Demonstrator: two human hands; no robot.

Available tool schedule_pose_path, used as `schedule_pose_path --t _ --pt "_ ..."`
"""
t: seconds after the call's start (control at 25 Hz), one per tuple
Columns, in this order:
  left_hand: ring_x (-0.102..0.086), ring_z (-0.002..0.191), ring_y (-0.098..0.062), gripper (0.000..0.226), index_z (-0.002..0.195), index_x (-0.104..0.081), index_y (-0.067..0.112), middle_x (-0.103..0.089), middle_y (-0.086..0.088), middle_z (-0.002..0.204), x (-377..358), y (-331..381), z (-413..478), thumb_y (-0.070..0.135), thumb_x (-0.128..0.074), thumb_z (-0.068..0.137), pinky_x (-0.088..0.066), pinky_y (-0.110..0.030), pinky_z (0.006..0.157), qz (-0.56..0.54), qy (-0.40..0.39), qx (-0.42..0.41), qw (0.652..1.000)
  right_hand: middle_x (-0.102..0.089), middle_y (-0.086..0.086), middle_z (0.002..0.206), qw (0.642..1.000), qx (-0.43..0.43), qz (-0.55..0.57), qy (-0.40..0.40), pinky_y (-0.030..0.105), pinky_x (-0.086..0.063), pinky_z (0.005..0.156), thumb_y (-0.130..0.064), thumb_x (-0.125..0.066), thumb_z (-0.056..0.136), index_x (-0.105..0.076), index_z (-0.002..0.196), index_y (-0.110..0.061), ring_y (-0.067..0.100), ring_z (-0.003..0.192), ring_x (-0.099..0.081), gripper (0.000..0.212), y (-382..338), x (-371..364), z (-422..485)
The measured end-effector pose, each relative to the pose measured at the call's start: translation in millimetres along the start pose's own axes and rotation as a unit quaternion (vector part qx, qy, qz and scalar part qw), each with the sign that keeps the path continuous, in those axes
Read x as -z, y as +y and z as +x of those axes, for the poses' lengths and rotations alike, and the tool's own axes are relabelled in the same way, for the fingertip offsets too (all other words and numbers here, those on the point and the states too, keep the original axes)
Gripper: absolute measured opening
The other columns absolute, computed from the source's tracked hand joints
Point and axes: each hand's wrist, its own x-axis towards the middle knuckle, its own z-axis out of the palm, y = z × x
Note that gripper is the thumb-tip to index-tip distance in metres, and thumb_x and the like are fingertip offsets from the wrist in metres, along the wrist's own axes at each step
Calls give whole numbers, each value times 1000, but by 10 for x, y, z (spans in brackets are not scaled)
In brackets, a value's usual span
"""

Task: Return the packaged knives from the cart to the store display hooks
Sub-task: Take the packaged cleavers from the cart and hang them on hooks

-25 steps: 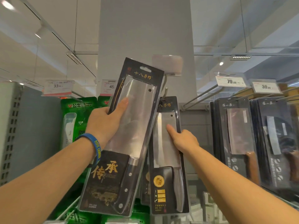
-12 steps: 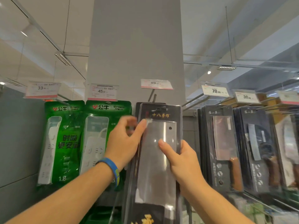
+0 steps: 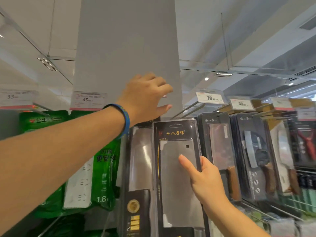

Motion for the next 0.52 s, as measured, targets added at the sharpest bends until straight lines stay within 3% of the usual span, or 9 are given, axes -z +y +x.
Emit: schedule_pose_path --t 0.08,0.12,0.24,0.36,0.44,0.52 --pt "-58 110 -25 45 125 -63 26 -67 3 119 -90 238 199 55 -55 92 -46 -39 84 -21 12 -9 1000 -47 6 73 1000 -17 -17 -4 32 -40 66 -61 -73 80 -49 79 -4 12 70 -42 62 56 180 29" --pt "-59 107 -24 45 126 -63 26 -68 3 117 -142 341 285 56 -54 92 -46 -38 83 -33 19 -3 999 -48 14 74 1000 -18 -22 4 36 -40 65 -62 -74 79 -51 82 4 15 70 -43 70 58 270 34" --pt "-59 104 -23 45 126 -62 27 -67 3 117 -318 579 447 57 -53 93 -44 -34 79 -60 26 11 998 -41 7 68 998 -14 -45 42 35 -36 60 -59 -76 79 -45 81 9 13 63 -38 75 28 558 53" --pt "-57 97 -24 38 117 -64 26 -62 -1 112 -459 725 526 54 -57 92 -42 -33 72 -64 33 22 997 -46 21 74 996 -12 -64 60 30 -36 59 -63 -74 77 -51 84 7 13 66 -41 74 79 817 112" --pt "-54 91 -27 33 110 -66 21 -57 -6 107 -495 785 575 49 -59 92 -39 -32 66 -54 48 44 996 -50 22 79 997 -13 -56 46 25 -43 57 -63 -73 77 -53 89 8 18 66 -46 75 151 959 158" --pt "-52 94 -30 29 109 -70 19 -58 -9 111 -508 874 639 41 -58 95 -36 -34 65 -47 57 48 996 -65 18 89 998 -13 -49 28 40 -59 67 -64 -72 76 -60 96 6 30 77 -63 73 249 1076 225"
